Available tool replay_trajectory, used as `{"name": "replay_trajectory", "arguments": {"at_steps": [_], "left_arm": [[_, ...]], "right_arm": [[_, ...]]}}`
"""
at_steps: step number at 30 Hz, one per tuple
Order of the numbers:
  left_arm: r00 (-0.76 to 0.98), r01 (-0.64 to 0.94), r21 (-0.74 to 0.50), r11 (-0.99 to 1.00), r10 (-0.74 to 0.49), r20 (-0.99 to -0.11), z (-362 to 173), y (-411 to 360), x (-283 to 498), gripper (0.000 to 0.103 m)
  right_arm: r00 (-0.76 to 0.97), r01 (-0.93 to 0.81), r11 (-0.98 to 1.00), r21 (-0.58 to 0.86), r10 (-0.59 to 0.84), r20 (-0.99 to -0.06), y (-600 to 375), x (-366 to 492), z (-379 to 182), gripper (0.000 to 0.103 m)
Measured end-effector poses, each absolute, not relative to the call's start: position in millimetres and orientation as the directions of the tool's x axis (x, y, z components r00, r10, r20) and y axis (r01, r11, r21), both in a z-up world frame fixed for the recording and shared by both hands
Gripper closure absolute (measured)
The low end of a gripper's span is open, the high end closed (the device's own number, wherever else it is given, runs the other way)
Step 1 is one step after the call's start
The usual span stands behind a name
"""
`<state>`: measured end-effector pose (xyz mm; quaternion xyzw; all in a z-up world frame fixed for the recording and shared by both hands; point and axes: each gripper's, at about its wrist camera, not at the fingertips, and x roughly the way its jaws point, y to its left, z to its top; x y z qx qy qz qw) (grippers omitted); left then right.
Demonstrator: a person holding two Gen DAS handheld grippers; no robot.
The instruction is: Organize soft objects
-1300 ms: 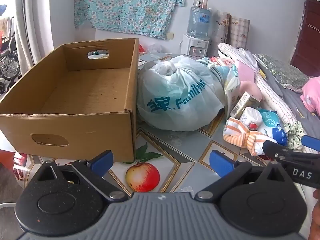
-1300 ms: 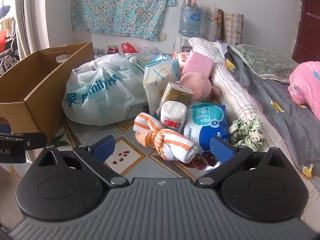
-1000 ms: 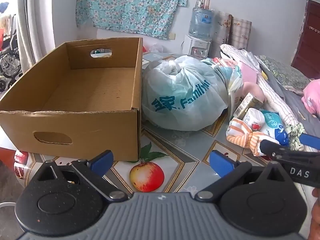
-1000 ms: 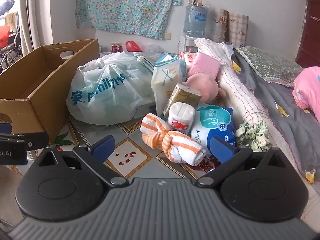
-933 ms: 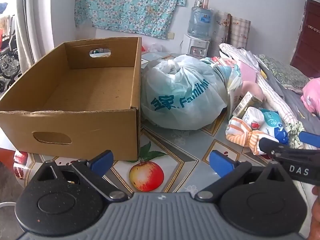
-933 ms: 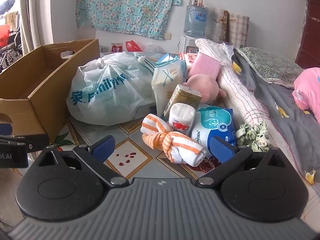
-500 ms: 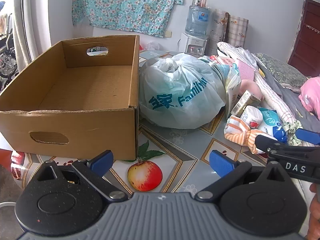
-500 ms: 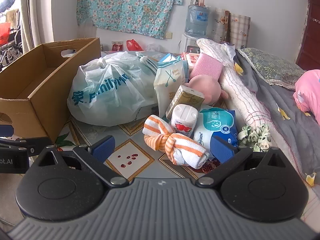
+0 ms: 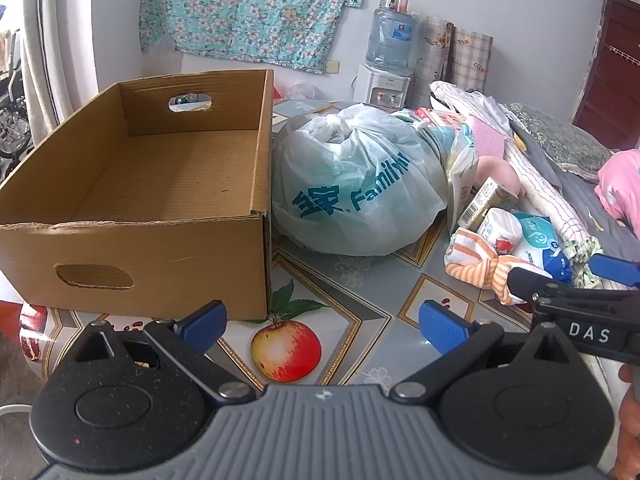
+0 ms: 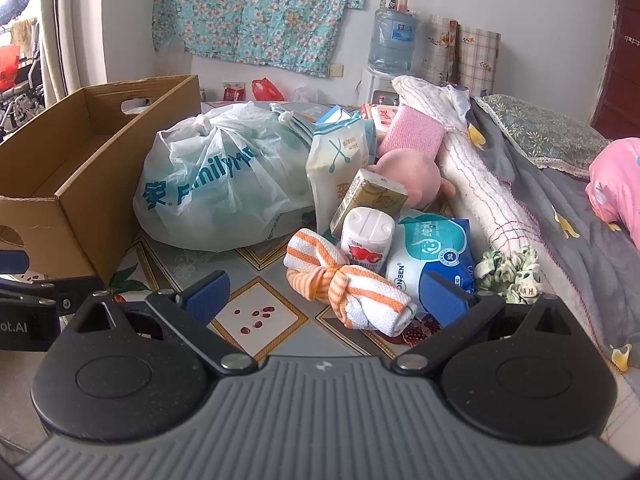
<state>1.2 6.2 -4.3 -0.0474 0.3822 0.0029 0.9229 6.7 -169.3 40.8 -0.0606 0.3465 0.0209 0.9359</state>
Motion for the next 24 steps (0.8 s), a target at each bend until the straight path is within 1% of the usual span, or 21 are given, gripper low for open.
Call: {"name": "replay_trajectory", "arguments": {"at_steps": [12,24], "left_arm": [[0.702,-0.001,-0.102,0.995,-0.071,-0.709,-4.8,5.5,-0.7,0.000],[0.701,0.000,-0.097,0.995,-0.069,-0.710,-5.7,5.9,-2.2,0.000]], "right_arm": [[0.759,-0.076,0.992,-0.099,-0.007,-0.651,-170.9,4.7,40.7,0.001],[0.761,-0.075,0.992,-0.104,-0.011,-0.649,-170.5,2.7,41.3,0.001]]}}
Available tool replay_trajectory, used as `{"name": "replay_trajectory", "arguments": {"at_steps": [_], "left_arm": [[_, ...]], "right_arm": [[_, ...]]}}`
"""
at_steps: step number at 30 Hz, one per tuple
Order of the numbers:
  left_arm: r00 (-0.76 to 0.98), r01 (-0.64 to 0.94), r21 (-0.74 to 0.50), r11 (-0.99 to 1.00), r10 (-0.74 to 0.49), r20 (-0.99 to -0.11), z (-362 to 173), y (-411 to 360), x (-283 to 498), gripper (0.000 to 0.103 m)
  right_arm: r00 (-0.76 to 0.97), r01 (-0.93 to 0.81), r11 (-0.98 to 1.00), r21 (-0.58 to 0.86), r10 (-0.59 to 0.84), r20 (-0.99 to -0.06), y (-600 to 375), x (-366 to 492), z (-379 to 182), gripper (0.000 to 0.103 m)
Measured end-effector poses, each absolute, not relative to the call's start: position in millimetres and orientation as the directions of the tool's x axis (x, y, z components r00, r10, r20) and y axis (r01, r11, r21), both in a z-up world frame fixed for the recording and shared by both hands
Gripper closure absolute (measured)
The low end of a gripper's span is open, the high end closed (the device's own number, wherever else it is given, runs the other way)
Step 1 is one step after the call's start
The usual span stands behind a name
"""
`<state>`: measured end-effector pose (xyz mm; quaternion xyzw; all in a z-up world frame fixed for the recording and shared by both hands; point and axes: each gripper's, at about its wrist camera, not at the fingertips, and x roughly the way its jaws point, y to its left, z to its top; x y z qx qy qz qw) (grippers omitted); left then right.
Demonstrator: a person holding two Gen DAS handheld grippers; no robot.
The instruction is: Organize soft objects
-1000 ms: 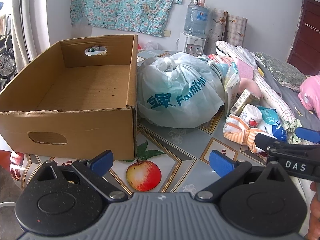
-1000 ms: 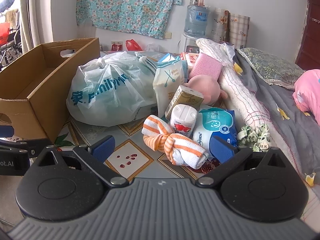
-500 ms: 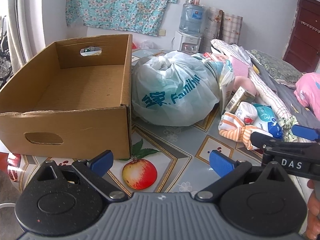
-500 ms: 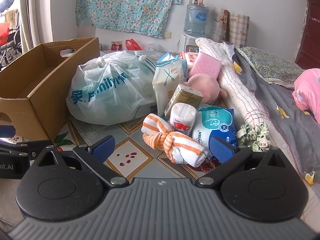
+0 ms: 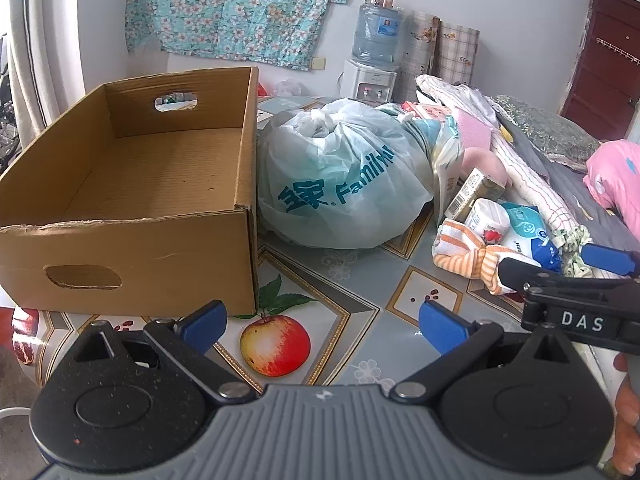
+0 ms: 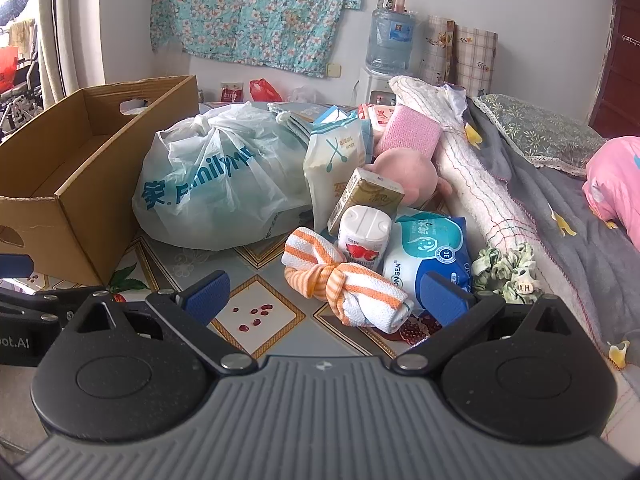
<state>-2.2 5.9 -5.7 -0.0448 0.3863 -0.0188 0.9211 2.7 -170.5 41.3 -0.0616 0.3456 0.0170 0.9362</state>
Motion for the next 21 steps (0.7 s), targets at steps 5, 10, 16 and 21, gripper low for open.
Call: {"name": "replay_trajectory", "arguments": {"at_steps": [5,10,16,21], "left_arm": [[0.701,0.002,-0.095,0.995,-0.069,-0.710,-5.8,6.1,-2.1,0.000],[0.700,0.000,-0.096,0.995,-0.069,-0.711,-6.1,6.9,-2.5,0.000],[0.697,-0.006,-0.091,0.996,-0.061,-0.714,-7.4,9.5,-2.1,0.000],[0.696,-0.014,-0.085,0.996,-0.052,-0.716,-8.7,11.8,-0.5,0.000]], "right_arm": [[0.759,-0.075,0.992,-0.102,-0.009,-0.651,-170.9,2.2,41.3,0.001],[0.758,-0.075,0.992,-0.103,-0.011,-0.652,-169.9,2.7,41.4,0.001],[0.757,-0.078,0.992,-0.102,-0.008,-0.653,-169.4,3.6,41.3,0.001],[0.755,-0.082,0.991,-0.101,-0.004,-0.656,-168.1,6.4,41.1,0.001]]}}
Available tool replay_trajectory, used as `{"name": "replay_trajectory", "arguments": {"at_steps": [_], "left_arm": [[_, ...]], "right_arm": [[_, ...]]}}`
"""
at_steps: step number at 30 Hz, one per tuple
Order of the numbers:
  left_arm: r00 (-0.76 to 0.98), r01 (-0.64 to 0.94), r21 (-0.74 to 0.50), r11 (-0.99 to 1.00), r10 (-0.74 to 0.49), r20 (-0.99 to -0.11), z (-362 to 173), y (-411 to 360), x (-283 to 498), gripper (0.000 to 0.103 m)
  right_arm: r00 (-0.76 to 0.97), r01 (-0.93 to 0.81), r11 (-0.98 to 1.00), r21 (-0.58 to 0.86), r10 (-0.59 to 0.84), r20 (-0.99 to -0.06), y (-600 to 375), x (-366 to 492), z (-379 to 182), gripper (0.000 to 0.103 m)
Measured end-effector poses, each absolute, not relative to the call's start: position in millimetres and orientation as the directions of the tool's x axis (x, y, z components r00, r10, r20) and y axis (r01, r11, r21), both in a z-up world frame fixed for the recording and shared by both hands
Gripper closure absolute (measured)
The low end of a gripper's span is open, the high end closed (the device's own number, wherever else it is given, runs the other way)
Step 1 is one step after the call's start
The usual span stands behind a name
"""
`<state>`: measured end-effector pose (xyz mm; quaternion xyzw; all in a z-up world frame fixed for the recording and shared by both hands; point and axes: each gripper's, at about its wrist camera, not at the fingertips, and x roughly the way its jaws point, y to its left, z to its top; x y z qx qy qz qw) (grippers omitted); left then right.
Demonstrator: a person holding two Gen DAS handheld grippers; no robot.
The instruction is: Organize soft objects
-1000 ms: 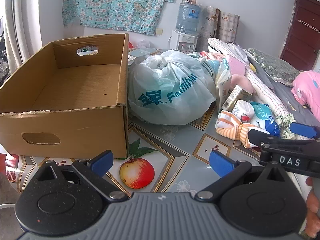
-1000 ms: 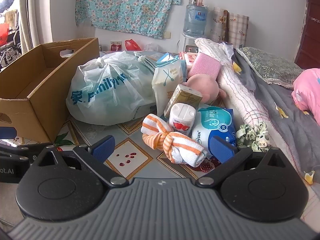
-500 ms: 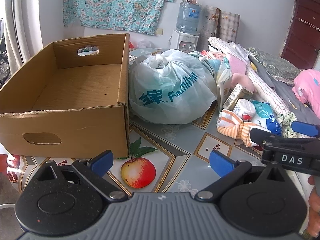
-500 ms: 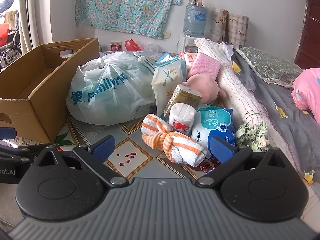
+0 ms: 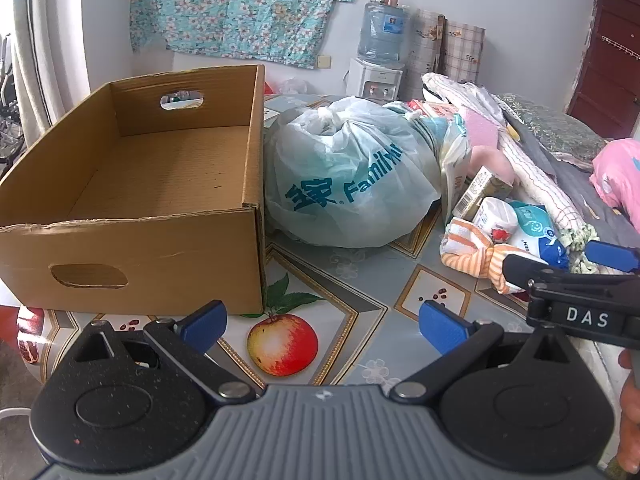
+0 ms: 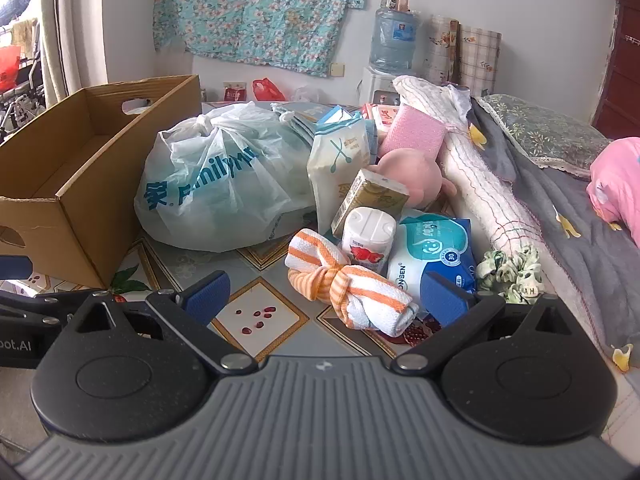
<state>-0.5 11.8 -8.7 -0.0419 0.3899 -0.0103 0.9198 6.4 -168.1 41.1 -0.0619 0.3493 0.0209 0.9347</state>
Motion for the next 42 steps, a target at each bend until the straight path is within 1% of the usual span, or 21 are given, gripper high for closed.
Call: {"name": "replay_trajectory", "arguments": {"at_steps": [12,17,22,27,29,31,36,37,39,42], "left_arm": [[0.684,-0.014,-0.074,0.997,-0.045,-0.728,-12,7,2,0.000],[0.690,0.007,-0.085,0.996,-0.067,-0.721,-19,0,-2,0.000],[0.693,0.109,-0.085,0.990,-0.137,-0.708,-24,-22,0,0.000],[0.709,0.221,-0.058,0.974,-0.201,-0.676,-24,-51,2,0.000],[0.709,0.261,-0.044,0.964,-0.222,-0.669,-23,-62,5,0.001],[0.710,0.296,-0.023,0.955,-0.236,-0.663,-22,-74,9,0.001],[0.728,0.372,0.013,0.928,-0.283,-0.624,-17,-103,24,0.002],[0.725,0.387,0.016,0.922,-0.294,-0.622,-17,-109,29,0.003],[0.712,0.426,0.013,0.905,-0.326,-0.622,-17,-120,37,0.009],[0.685,0.478,-0.009,0.878,-0.380,-0.622,-18,-134,49,0.014]], "right_arm": [[0.747,-0.082,0.993,-0.088,0.003,-0.665,-171,9,35,0.001],[0.740,-0.065,0.997,-0.035,0.024,-0.672,-190,4,29,0.001],[0.772,0.026,1.000,-0.012,-0.028,-0.636,-224,-7,25,0.001],[0.821,0.136,0.990,-0.043,-0.137,-0.554,-260,-20,21,0.001],[0.837,0.155,0.987,-0.046,-0.156,-0.525,-274,-24,19,0.001],[0.847,0.182,0.983,-0.020,-0.167,-0.505,-290,-25,17,0.001],[0.854,0.237,0.968,0.087,-0.165,-0.494,-328,-22,11,0.001],[0.856,0.240,0.965,0.107,-0.159,-0.491,-335,-20,10,0.001],[0.859,0.236,0.964,0.127,-0.146,-0.491,-338,-15,9,0.001],[0.873,0.216,0.967,0.137,-0.128,-0.471,-343,-4,12,0.002]]}}
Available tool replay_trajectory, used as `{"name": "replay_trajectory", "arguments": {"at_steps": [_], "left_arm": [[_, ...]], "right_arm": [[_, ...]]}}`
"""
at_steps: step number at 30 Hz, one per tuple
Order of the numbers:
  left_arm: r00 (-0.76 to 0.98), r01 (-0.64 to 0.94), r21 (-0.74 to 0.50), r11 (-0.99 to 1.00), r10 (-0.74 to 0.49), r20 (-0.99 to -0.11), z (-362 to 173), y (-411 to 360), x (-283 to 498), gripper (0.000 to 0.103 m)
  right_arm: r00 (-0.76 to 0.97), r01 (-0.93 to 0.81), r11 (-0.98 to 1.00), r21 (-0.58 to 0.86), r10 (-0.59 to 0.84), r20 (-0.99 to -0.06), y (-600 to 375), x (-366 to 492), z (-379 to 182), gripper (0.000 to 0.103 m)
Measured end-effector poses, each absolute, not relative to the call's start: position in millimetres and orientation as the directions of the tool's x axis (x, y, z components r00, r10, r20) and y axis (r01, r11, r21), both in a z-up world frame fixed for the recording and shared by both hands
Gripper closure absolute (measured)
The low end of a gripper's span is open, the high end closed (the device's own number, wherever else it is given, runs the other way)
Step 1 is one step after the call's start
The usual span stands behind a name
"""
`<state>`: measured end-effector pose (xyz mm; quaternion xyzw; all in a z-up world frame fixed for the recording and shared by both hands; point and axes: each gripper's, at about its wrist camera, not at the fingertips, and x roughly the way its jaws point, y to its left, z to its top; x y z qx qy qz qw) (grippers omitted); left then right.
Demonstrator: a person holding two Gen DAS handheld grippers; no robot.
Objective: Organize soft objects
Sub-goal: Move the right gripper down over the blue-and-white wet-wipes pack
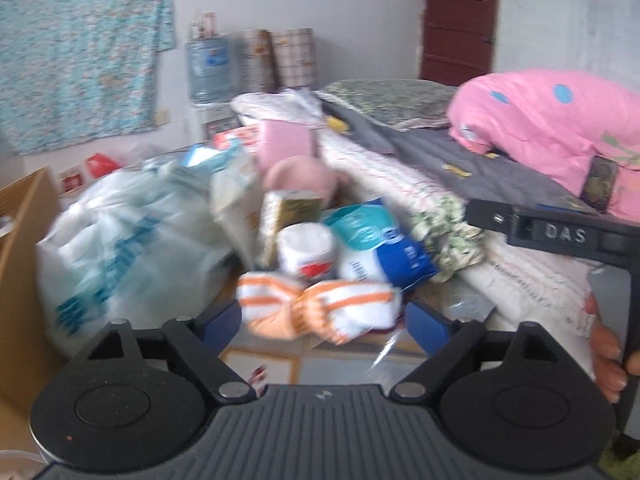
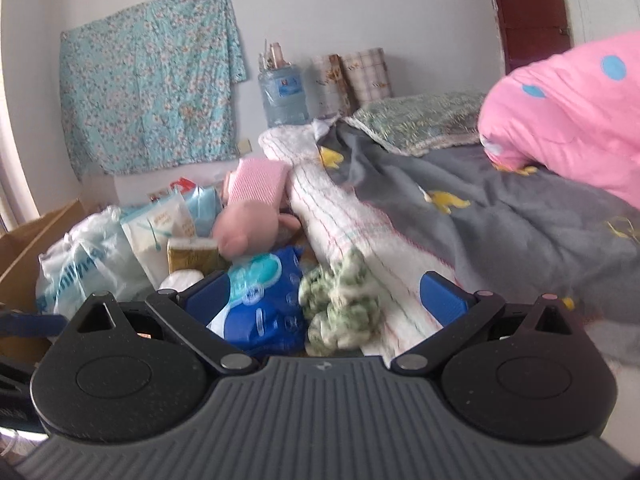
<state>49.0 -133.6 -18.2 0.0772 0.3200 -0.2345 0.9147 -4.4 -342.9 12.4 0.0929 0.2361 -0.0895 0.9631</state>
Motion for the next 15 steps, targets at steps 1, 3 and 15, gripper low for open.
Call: {"name": "replay_trajectory", "arguments": {"at_steps": [1,3,15], "left_arm": [[0.674,0.497,-0.018,0.867,-0.399,-0.621,-19,-138,53,0.014],[0.655,0.526,-0.037,0.850,-0.432,-0.620,-20,-145,57,0.016],[0.552,0.637,-0.041,0.770,-0.493,-0.673,-47,-181,94,0.070]], "right_arm": [[0.877,0.210,0.967,0.144,-0.121,-0.464,-345,0,14,0.002],[0.884,0.200,0.964,0.173,-0.102,-0.456,-349,6,17,0.008],[0.836,0.166,0.930,0.328,0.044,-0.547,-352,51,5,0.052]]}}
